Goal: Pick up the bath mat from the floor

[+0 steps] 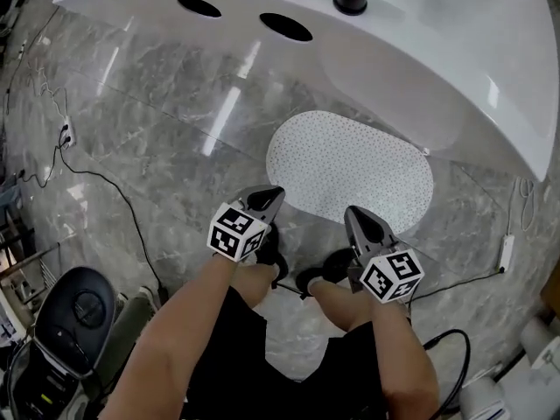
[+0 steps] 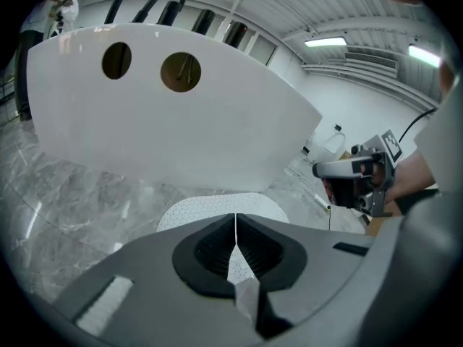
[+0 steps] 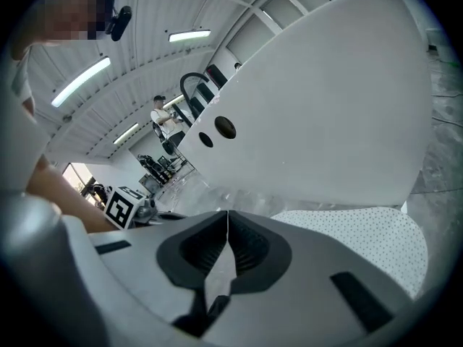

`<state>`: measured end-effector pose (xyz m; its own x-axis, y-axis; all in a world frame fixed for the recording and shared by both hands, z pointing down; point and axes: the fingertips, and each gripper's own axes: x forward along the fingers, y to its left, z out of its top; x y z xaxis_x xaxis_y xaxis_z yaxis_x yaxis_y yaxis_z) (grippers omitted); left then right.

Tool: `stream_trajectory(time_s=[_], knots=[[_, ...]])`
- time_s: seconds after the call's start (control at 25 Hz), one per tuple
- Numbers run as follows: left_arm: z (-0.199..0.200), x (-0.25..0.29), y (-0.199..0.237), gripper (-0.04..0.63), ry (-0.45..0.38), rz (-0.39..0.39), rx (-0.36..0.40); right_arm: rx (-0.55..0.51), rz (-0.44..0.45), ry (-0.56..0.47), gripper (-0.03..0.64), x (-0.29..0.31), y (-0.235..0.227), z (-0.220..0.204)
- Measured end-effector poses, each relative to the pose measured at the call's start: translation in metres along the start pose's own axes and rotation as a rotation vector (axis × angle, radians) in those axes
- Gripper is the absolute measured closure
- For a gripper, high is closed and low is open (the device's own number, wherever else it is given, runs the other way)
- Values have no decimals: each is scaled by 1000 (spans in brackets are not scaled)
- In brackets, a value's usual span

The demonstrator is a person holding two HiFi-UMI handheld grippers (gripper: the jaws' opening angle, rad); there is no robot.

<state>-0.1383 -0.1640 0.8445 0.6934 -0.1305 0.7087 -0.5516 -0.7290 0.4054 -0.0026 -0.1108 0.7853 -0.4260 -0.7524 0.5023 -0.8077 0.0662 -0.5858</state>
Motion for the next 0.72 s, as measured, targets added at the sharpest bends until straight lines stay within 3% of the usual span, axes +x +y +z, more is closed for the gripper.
stream_trajectory(time_s=[0.16, 0.36, 0.52, 0.72], knots=[[-27, 32, 36, 586, 41, 43, -16, -23, 31, -2, 611, 33, -13, -9], [-48, 58, 73, 585, 90, 82, 19, -19, 74, -42, 611, 67, -31, -4], [-45, 74, 95, 586, 45, 111, 28, -131, 117, -41, 611, 93, -43, -5], [-21, 97, 109, 585, -31, 80, 103, -262, 180, -42, 611, 127, -61, 8]])
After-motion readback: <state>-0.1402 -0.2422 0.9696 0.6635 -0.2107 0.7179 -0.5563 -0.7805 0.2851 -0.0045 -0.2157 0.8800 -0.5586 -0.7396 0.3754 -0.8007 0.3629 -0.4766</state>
